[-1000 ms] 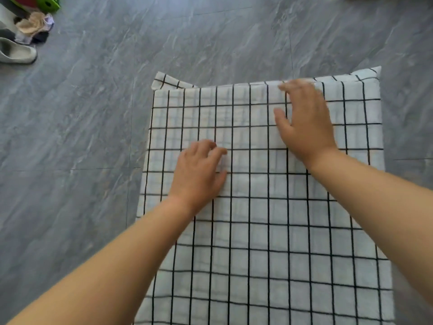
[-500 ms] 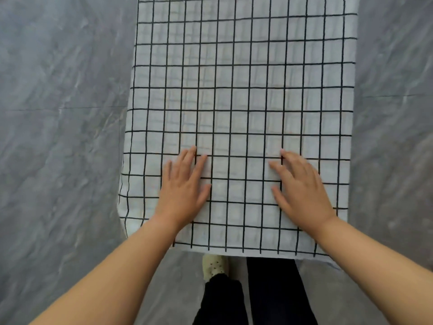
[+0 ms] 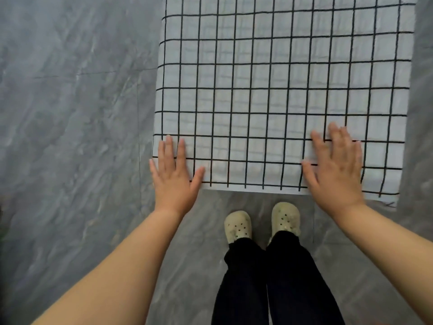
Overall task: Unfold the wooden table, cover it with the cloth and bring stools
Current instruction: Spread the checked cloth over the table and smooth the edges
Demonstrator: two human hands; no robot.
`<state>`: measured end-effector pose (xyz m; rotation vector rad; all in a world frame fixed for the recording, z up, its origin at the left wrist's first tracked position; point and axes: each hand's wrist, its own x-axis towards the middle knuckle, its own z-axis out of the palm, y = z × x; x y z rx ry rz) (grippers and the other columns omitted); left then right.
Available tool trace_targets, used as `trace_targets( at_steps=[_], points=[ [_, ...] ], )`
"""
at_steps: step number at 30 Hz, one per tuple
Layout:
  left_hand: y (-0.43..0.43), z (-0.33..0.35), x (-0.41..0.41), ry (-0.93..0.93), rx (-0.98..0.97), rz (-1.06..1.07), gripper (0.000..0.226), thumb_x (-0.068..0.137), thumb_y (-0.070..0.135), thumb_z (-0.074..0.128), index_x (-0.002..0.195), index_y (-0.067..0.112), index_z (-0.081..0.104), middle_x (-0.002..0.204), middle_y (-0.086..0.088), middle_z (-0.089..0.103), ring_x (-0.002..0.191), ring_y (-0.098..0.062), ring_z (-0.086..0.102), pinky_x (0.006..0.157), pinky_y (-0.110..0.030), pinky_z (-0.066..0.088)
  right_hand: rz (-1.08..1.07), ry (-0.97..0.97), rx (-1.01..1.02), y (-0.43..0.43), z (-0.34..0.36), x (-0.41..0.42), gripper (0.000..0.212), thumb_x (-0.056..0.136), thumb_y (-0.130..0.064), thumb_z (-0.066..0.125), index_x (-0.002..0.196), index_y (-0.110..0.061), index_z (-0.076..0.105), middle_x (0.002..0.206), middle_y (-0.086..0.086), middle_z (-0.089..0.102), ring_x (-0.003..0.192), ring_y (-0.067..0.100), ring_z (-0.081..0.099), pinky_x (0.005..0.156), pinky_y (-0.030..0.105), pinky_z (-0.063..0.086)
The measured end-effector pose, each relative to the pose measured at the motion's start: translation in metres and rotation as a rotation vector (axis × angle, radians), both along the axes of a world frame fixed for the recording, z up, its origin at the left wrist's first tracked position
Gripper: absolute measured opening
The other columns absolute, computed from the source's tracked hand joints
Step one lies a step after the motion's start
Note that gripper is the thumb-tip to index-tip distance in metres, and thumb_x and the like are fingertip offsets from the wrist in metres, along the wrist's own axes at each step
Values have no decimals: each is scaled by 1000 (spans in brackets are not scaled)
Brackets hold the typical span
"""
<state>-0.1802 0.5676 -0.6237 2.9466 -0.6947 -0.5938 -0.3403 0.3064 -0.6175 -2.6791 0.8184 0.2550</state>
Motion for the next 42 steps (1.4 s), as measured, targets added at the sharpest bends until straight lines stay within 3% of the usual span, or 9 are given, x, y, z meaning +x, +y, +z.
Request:
trace_targets(
  at_steps=[5,12,15,18,25,28,32,38,42],
  points=[
    [16,4,-10,7,-176,52,82,87,63,31,149,24,-5,157,-6,-11,143,-18,-14,116,-46,-1,361,-33,78,53,3,38,63,90,-45,38,145,-16,27,155,13,18,143,26,7,116,45,4],
    [70,-2,-7,-27,-218,137,101,73,58,63,150,18,10,157,-7,7,144,-23,10,113,-46,15,692,11,129,124,9,105,91,82,-61,48,150,-19,6,158,8,-2,144,26,-8,116,46,-2],
    [78,-9,3,-62,-240,273,99,74,42,72,149,17,12,156,-5,16,142,-22,18,111,-49,24,717,49,113,144,5,120,107,75,-61,60,149,-19,-3,157,8,-8,143,26,-15,115,47,-8],
    [67,-16,5,-13,-297,246,104,69,65,57,149,17,11,156,-4,16,143,-20,16,113,-43,17,699,2,68,159,-4,123,103,74,-41,71,149,-16,5,157,12,1,144,30,-6,115,51,0],
    [49,-29,-9,-92,-388,344,74,84,40,50,146,10,23,152,-9,27,139,-23,27,113,-42,24,673,-52,15,167,-14,117,93,75,1,61,149,-13,7,157,13,4,144,30,-1,116,50,4],
    [48,-35,-15,-100,-392,415,71,84,32,56,145,10,27,151,-9,32,137,-24,32,110,-44,29,689,-44,-4,166,-16,116,92,74,6,58,149,-12,7,157,12,6,144,29,0,116,47,1],
    [39,-35,-19,-69,-417,419,95,73,53,62,147,12,20,152,-7,29,138,-22,30,111,-42,23,657,-85,3,166,-18,119,85,77,0,61,148,-12,16,156,11,14,144,27,7,116,44,3],
    [18,-40,-19,-123,-477,579,69,84,38,43,145,11,27,148,-6,37,133,-22,38,109,-38,30,650,-84,-14,167,-20,119,88,74,-2,66,148,-13,19,156,9,16,144,26,9,116,44,7],
    [19,-48,-18,-190,-491,605,58,86,17,55,141,13,36,136,-6,49,123,-22,47,100,-36,37,648,-107,-42,162,-21,120,90,70,13,58,147,-14,21,155,6,20,143,23,14,113,37,8]
  ],
)
